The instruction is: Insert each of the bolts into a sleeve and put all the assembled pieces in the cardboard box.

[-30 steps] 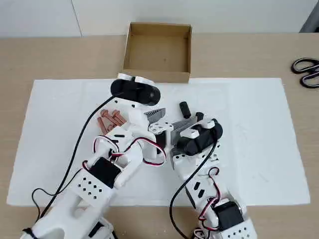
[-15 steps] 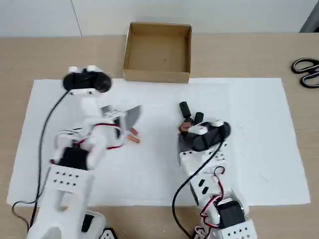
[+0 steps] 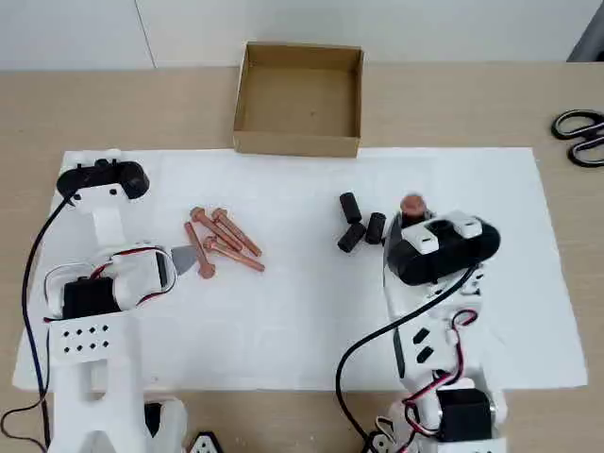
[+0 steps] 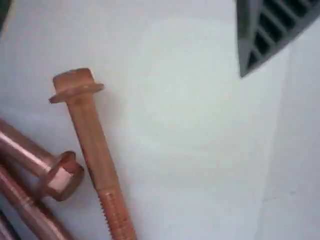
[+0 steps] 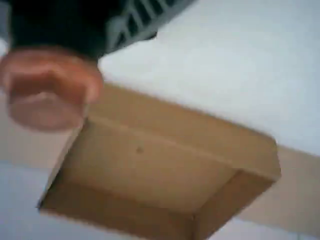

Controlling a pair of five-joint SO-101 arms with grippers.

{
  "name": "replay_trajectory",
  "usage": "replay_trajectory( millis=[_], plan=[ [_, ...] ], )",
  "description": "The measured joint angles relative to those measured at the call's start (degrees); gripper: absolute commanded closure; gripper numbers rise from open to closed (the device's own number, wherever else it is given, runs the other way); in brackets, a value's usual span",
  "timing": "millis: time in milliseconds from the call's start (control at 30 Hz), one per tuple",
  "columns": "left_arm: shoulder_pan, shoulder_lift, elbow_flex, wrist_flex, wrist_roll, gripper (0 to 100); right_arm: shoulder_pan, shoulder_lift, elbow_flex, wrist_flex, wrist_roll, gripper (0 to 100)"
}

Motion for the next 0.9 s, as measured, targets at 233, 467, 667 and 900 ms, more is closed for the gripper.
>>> replay_trajectory(
  millis=[233,467,667,900],
  plan=[
    [0.0,0.0,0.0,0.0,0.0,70,-0.2,29.2,-18.3,-17.3,1.9,99.5],
    [0.0,0.0,0.0,0.0,0.0,70,-0.4,65.2,-42.8,-33.9,1.9,99.5],
    [0.0,0.0,0.0,0.0,0.0,70,-3.5,94.2,-64.8,-35.8,2.5,99.5],
    [0.0,0.0,0.0,0.0,0.0,70,-7.0,122.4,-87.6,-35.8,2.5,99.5]
  ],
)
